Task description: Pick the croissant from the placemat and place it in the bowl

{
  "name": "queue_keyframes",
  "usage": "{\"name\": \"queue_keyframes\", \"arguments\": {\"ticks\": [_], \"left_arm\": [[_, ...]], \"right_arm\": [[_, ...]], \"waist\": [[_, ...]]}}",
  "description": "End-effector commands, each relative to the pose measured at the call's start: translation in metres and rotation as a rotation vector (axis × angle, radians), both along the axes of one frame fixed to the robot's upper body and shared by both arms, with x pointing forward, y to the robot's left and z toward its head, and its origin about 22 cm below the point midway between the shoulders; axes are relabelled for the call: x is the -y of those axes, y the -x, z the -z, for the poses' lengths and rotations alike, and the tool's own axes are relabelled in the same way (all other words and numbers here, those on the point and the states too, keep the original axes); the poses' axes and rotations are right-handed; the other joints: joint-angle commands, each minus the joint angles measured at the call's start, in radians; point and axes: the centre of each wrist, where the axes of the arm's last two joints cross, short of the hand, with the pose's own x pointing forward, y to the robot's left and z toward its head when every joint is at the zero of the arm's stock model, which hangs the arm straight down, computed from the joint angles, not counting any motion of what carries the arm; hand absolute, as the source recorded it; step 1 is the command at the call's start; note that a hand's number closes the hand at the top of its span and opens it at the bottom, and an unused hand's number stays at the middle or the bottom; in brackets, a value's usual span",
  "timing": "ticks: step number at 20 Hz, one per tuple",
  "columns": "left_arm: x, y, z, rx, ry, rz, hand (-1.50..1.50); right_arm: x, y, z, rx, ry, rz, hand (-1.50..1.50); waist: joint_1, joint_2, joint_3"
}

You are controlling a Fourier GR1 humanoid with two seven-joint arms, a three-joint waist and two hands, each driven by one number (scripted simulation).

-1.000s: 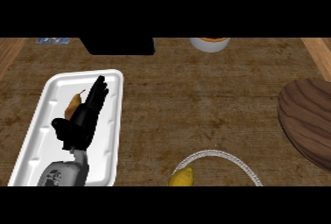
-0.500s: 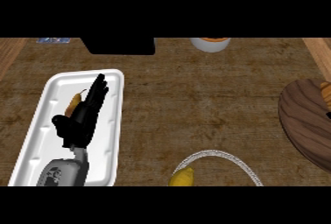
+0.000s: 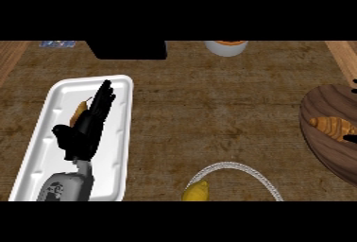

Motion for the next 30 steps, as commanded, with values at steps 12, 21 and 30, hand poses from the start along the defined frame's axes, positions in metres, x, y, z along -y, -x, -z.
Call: {"name": "queue_keyframes", "arguments": {"ticks": [12,21,30], "left_arm": [[-0.015,0.011,0.002,0.013,0.002,-0.011,0.00],[0.012,0.005,0.001,0.005,0.005,-0.008,0.00],[0.008,-0.006,-0.005,0.011,0.002,-0.009,0.00]], "right_arm": [[0.065,0.026,-0.045,0.165,-0.387,0.065,-1.50],[0.115,0.071,-0.052,0.120,-0.540,-0.006,-1.50],[0.130,0.106,-0.037,0.090,-0.547,-0.045,-1.50]], "waist": [[-0.009,-0.003,-0.001],[-0.007,-0.002,0.000],[-0.011,0.000,0.002]]}}
